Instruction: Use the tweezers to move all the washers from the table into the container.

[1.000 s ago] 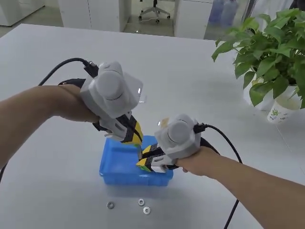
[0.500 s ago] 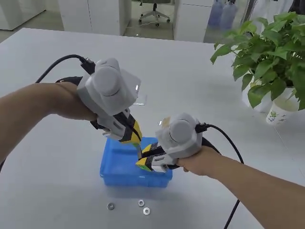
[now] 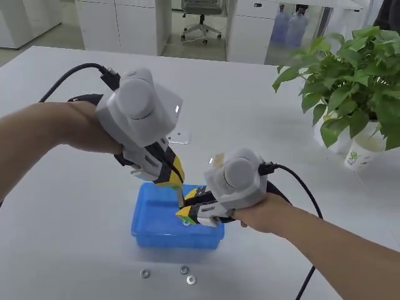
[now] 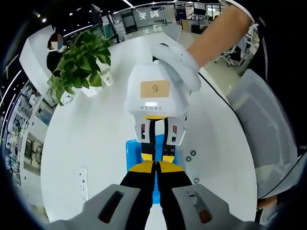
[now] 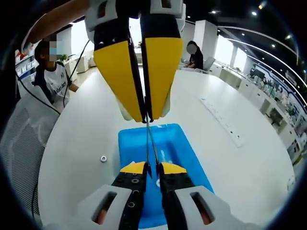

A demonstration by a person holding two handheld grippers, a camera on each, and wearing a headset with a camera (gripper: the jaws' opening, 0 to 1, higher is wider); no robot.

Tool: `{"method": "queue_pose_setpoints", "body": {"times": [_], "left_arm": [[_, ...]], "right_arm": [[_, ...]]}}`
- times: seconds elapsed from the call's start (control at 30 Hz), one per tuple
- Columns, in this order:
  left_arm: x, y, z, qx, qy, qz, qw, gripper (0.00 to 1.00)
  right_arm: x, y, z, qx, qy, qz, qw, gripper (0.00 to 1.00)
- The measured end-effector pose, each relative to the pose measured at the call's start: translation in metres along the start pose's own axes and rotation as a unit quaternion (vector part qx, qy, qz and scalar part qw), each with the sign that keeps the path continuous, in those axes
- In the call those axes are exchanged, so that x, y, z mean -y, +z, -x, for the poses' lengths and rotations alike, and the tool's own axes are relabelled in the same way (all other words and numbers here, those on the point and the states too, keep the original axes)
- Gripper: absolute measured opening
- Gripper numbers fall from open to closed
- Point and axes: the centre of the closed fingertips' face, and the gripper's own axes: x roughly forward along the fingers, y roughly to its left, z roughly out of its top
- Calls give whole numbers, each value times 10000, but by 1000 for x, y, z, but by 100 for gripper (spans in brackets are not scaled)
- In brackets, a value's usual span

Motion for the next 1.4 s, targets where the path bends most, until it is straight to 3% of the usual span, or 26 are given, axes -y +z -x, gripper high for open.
{"method": "queue_pose_setpoints", "body": {"times": [0.4, 0.63, 1.03, 1.4], "left_arm": [[15, 10, 20, 18, 9, -65, 10000, 5], [26, 11, 22, -11, 8, -91, 10000, 5], [41, 11, 17, -35, -95, -133, 9999, 5], [57, 10, -1, -45, -326, -191, 9993, 5]], "right_arm": [[-15, 19, 13, 96, -103, 169, 9998, 12], [-23, 21, 17, 119, -139, 182, 9997, 13], [-42, 15, 21, 158, -171, 80, 9997, 13], [-56, 1, 17, 77, -92, 10, 9999, 13]]}}
